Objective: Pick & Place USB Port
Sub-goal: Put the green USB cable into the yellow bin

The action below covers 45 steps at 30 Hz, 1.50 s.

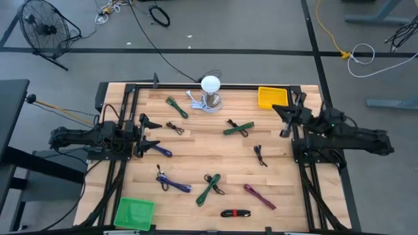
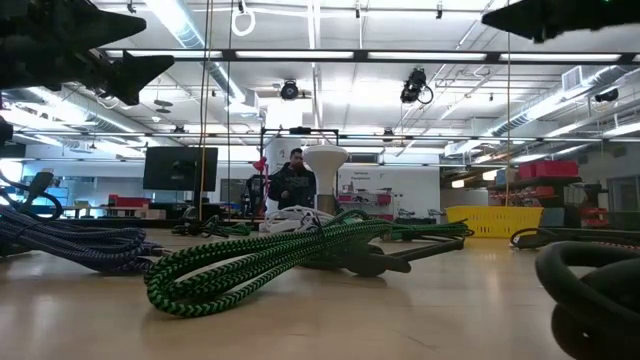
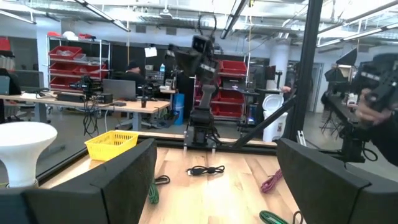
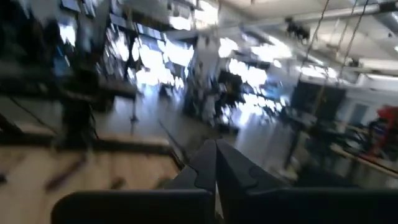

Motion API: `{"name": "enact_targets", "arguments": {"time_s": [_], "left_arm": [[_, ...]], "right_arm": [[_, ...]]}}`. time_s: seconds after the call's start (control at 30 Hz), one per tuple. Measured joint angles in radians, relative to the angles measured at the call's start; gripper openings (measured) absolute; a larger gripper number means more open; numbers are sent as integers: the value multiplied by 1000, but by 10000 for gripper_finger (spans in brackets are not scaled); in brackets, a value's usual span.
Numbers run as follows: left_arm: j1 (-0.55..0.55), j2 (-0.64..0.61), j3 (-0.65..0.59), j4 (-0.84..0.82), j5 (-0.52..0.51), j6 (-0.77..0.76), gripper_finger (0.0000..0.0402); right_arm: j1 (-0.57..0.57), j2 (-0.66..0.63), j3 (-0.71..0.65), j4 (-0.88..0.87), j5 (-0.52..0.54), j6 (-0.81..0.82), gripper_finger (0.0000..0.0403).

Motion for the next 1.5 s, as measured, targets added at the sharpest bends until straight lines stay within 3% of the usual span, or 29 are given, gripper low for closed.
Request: {"name": "enact_targets", "arguments": {"time_s": [0.23, 0.37, 0.63, 0.8, 1.0, 1.13, 1.33, 1.5], "left_arm": [[0, 0, 0, 0, 0, -11, 339], [0, 0, 0, 0, 0, -16, 339], [0, 0, 0, -1, 0, -20, 339], [0, 0, 0, -1, 0, -20, 339], [0, 0, 0, -1, 0, -20, 339], [0, 0, 0, -2, 0, -20, 339], [0, 0, 0, -2, 0, -20, 339], [0, 0, 0, -3, 0, -20, 339]], "right_arm": [[-109, 380, 315, -386, 162, -42, 12], [-187, 563, 385, -490, 105, -39, 12], [-248, 831, 392, -496, 48, 46, 10], [-248, 942, 392, -492, -1, 100, 4], [-243, 1034, 392, -467, -198, 141, 9], [-245, 1074, 392, -463, -204, 125, 13], [-229, 1110, 392, -491, -331, 116, 16], [-194, 1109, 392, -519, -361, 91, 42]]}}
